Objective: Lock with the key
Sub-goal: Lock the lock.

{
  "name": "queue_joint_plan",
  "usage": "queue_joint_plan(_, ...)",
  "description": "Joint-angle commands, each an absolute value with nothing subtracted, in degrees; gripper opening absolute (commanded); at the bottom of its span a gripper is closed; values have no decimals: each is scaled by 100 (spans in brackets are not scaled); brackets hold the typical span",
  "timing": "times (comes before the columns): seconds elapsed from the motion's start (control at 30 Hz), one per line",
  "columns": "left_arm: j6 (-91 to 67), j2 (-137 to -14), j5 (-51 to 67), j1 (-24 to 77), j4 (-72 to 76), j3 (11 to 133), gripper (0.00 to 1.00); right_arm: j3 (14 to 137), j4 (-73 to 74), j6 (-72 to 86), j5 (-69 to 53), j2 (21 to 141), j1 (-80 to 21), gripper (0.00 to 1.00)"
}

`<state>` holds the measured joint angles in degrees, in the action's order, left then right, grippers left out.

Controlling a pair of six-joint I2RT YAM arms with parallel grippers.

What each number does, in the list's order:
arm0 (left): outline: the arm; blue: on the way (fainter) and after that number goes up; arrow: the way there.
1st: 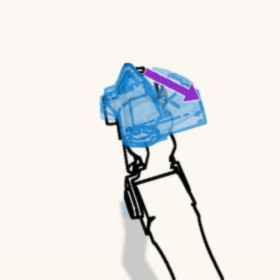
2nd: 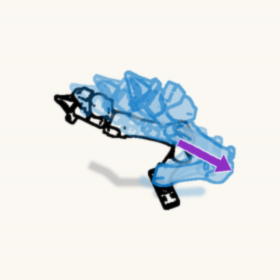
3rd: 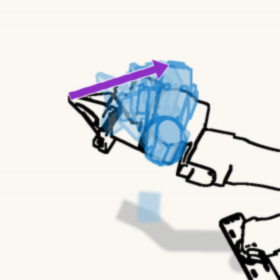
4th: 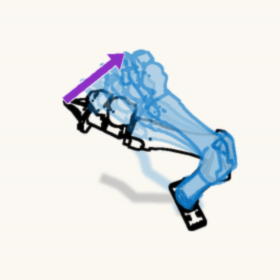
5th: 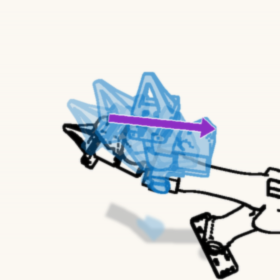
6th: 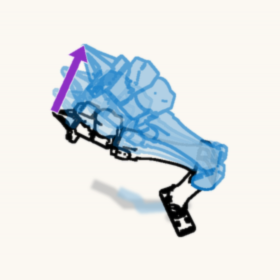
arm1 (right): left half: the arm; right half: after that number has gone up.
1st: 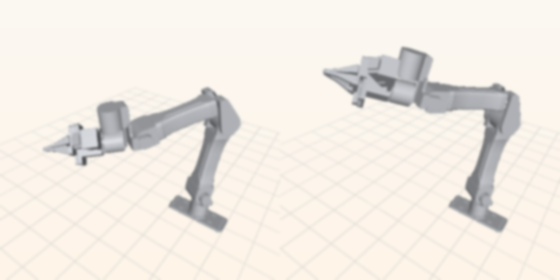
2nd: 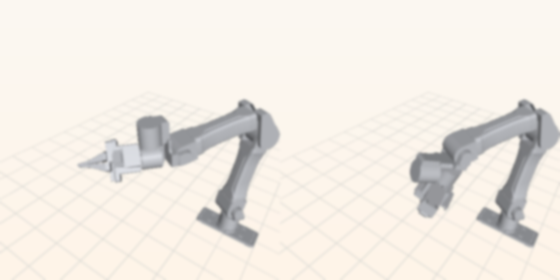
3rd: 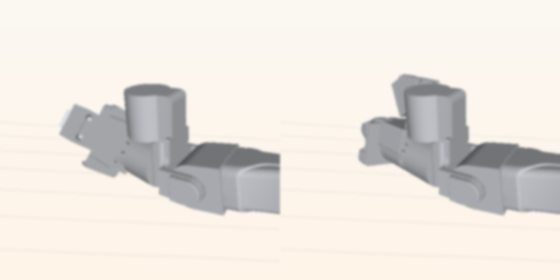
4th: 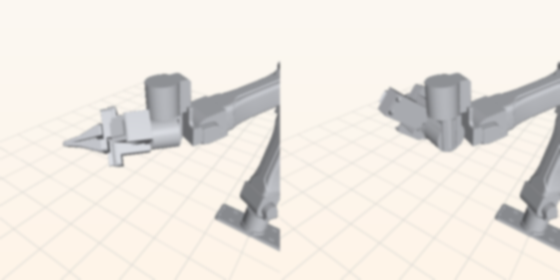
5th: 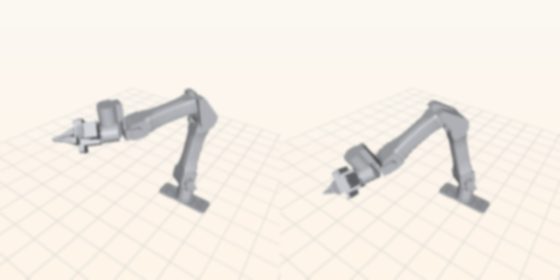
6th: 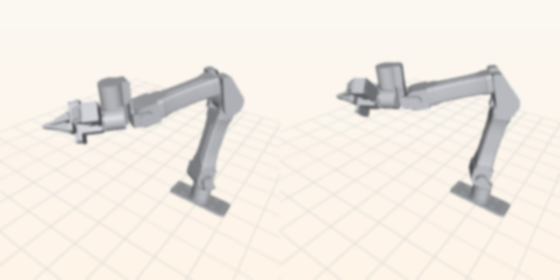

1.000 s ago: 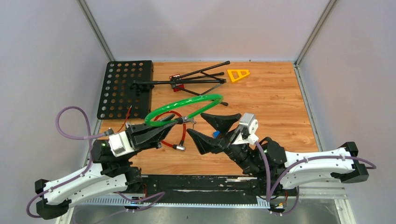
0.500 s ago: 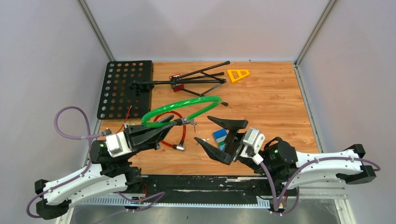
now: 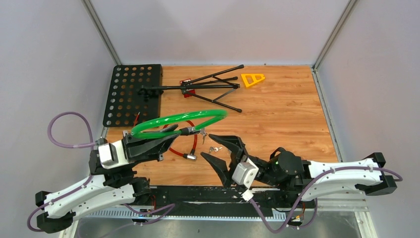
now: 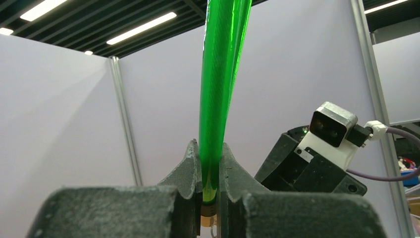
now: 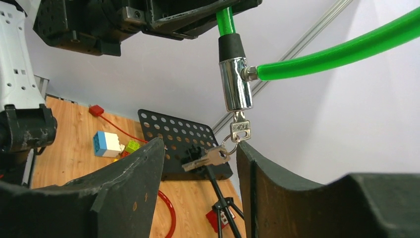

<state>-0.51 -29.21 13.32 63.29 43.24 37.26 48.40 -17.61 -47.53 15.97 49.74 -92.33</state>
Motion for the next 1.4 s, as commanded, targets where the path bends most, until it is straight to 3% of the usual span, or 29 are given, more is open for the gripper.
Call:
queue_joint_plan(0.0,-236,-2953,1445,6319,4825,4021,0,5117,-2052,-5295,1666,5071,-9202,55)
queue_joint_plan(0.27,-263,-2953,1463,6319,4834,3991,0,5206,-2351,-5683,1850,5176,-9201,54)
queue_joint_plan(0.67,-299,-3001,1643,6319,4826,4017,0,5315,-2324,-5894,1965,5401,-9178,38)
queue_joint_plan(0.93,-316,-3014,1696,6320,4799,4012,0,5244,-2357,-5922,2030,5428,-9124,39)
queue_joint_plan(1.37,-397,-3085,1759,6322,4893,4008,0,5168,-2303,-5891,2005,5333,-9097,27)
